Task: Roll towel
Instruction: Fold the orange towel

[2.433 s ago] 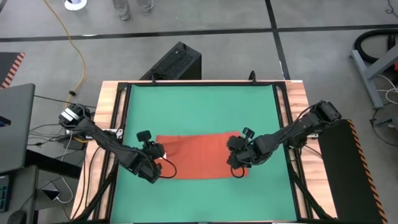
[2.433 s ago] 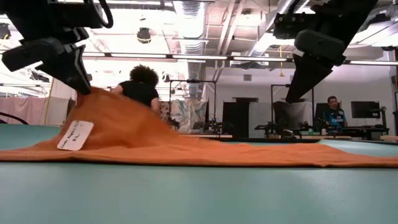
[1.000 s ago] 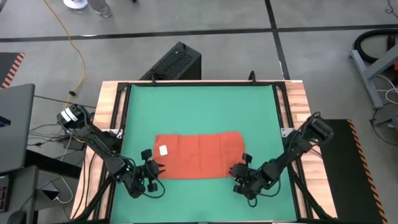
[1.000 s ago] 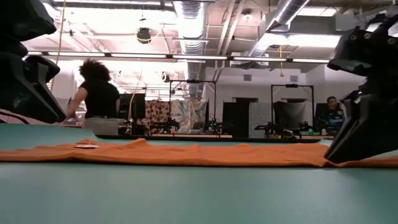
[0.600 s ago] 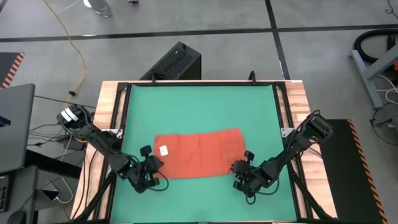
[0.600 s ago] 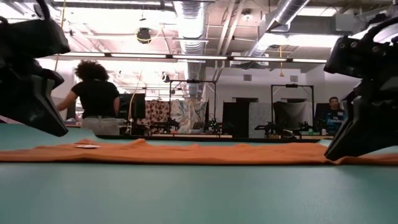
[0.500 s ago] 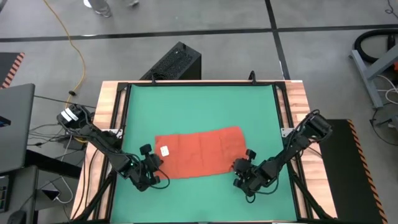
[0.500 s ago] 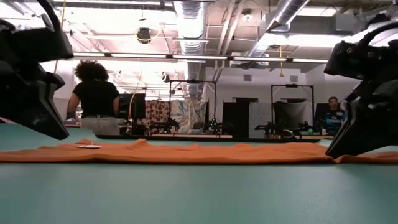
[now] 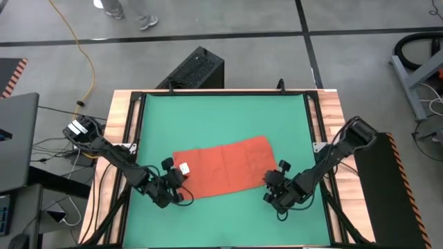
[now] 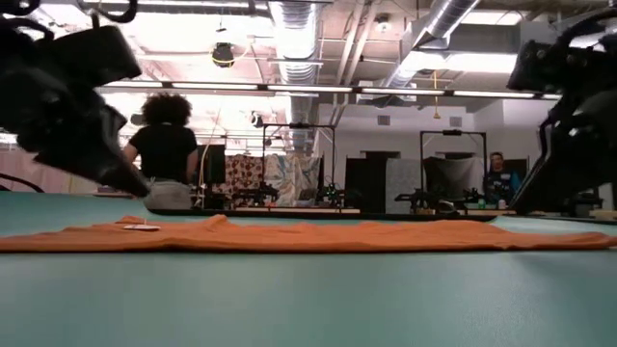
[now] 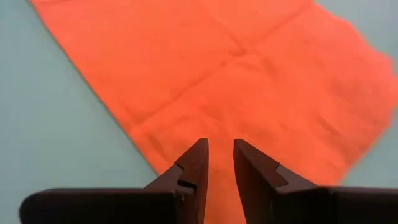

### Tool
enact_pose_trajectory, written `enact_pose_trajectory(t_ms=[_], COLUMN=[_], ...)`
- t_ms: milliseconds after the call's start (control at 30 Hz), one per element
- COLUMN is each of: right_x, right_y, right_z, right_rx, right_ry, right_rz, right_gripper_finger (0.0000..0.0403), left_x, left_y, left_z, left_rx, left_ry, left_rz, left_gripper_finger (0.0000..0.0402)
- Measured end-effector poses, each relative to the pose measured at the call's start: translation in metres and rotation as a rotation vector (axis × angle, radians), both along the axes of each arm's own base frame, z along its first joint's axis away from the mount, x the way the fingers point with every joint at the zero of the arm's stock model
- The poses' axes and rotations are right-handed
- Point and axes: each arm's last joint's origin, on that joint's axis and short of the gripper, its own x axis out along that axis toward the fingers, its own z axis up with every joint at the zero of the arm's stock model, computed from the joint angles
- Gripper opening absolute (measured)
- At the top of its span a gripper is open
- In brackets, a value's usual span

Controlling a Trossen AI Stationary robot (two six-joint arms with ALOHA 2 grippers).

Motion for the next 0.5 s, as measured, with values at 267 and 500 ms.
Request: enact_pose_trajectory(t_ms=[267,500], right_x=[0.026,0.054], right_y=[0.014,0.016], right_z=[0.022,0.003], right_rx=[0.003,-0.009], right_ry=[-0.209,-0.285], right_rz=[0.203,0.228], right_gripper_finger=[0.0097,0.0097], left_x=[0.027,0.057], left_y=[0.009,0.039], left_z=[0.018,0.034], left_rx=[0.123,0.065], left_ry=[-0.144,-0.248], left_rz=[-0.094,-0.271], left_gripper_finger=[0.0000,0.0000])
